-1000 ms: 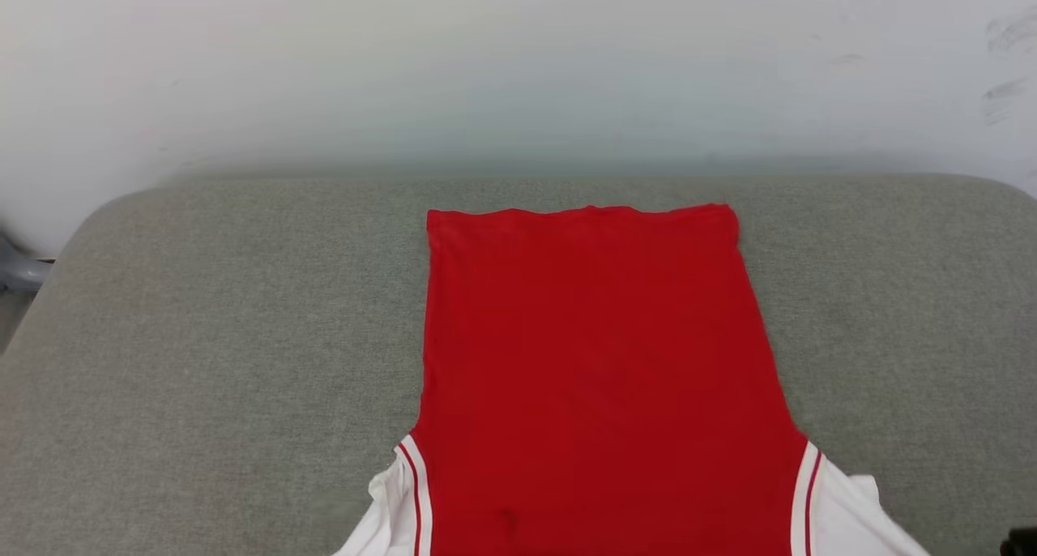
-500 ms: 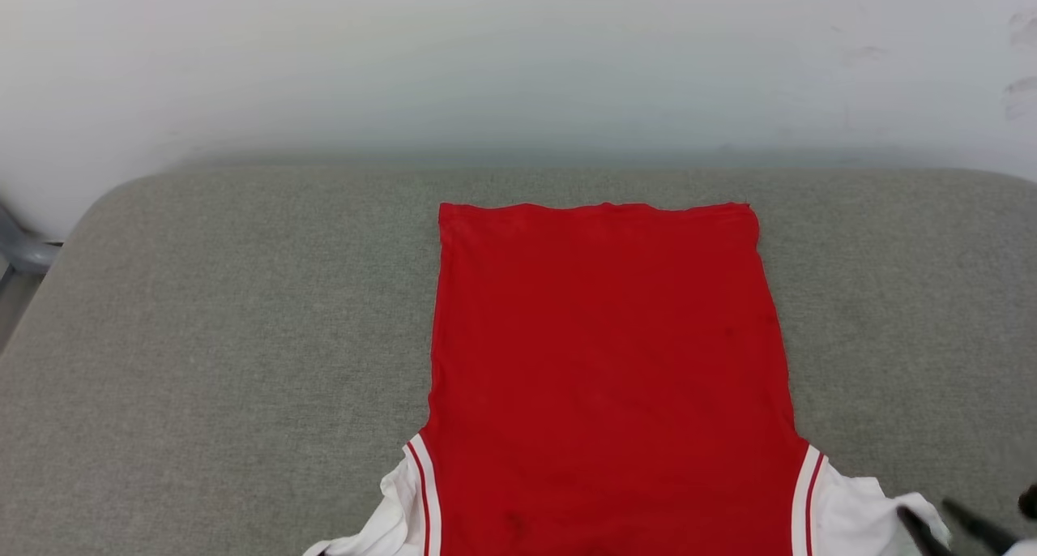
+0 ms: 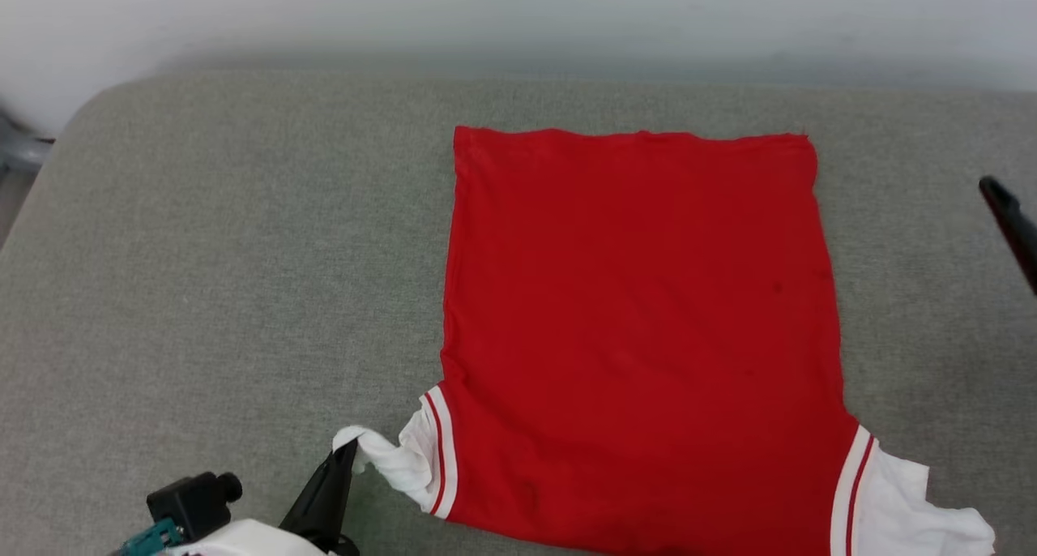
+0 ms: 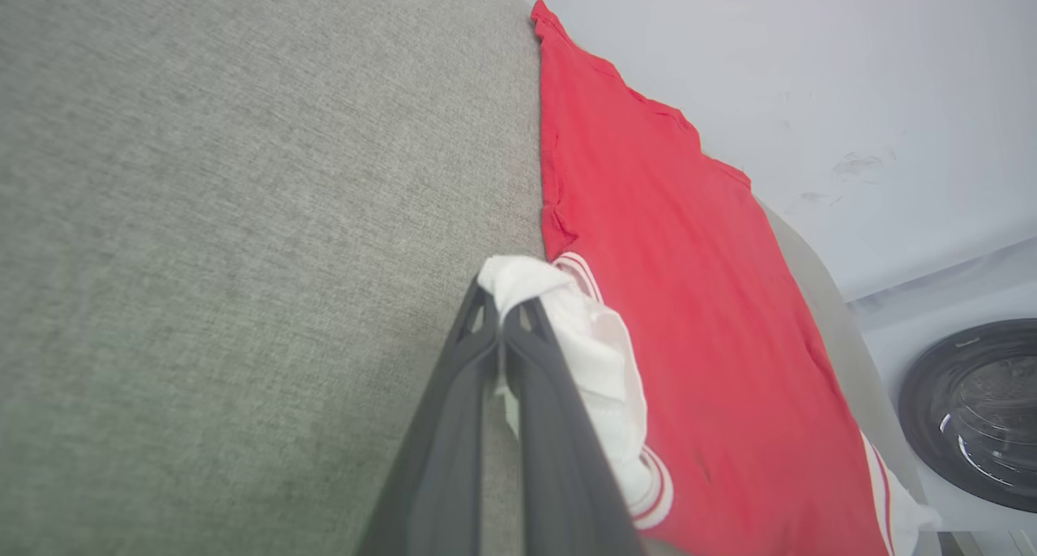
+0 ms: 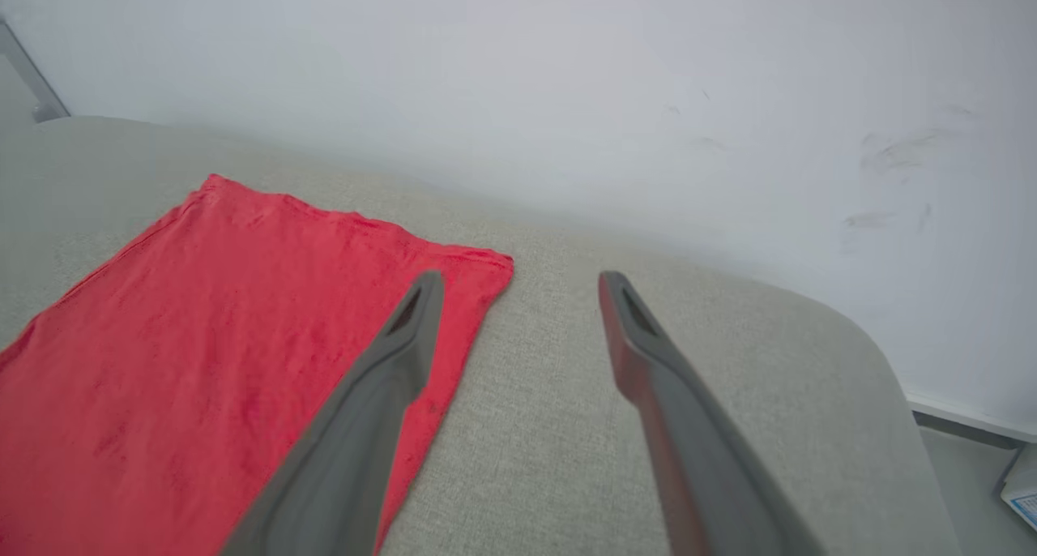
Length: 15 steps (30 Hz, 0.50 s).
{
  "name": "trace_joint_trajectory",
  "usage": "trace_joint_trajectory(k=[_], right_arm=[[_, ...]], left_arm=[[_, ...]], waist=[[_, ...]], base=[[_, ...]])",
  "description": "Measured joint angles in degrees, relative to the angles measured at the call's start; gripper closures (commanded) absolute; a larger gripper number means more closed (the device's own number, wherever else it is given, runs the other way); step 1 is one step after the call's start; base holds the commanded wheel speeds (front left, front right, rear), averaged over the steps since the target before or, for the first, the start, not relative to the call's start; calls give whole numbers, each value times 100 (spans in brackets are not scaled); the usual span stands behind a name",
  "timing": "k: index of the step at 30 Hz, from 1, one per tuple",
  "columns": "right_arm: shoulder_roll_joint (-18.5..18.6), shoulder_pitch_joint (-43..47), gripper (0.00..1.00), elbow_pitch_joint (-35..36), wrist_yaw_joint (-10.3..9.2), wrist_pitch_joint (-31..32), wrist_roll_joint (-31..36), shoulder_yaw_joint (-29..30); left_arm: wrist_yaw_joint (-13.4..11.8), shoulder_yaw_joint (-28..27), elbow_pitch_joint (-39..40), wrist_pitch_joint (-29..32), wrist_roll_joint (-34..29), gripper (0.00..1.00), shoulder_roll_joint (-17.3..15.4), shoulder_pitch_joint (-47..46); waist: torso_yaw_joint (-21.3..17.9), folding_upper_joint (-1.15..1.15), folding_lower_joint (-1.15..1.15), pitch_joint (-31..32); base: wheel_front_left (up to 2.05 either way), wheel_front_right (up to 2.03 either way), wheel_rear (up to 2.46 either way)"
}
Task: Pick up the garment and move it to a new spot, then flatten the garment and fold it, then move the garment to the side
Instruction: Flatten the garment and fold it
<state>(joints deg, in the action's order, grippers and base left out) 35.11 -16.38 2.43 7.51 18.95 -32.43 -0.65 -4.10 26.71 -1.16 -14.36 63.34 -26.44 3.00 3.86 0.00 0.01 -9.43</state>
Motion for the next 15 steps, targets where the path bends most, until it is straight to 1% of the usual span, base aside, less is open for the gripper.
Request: trace_joint_trajectory(k=[3, 9, 12, 15], right_arm=[[126, -749, 0, -289, 0, 655, -140, -167], [393, -1984, 0, -992, 1, 2147, -286, -719], [431, -2487, 0, -1380, 0, 2774, -285, -958], [419, -2965, 0, -1711, 0, 3253, -267, -1128]], left_arm=[[16, 40, 59, -1, -93, 100, 59, -210], [93, 88, 127, -21, -290, 100, 222, -547], [145, 114, 155, -30, -391, 100, 328, -722], [171, 138, 180, -37, -482, 100, 387, -866]], waist=[[107, 0, 0, -254], [391, 0, 0, -733], [545, 0, 1, -970], [691, 0, 1, -1211]], base=[[0, 0, 0], [0, 0, 0], [0, 0, 0], [0, 0, 0]])
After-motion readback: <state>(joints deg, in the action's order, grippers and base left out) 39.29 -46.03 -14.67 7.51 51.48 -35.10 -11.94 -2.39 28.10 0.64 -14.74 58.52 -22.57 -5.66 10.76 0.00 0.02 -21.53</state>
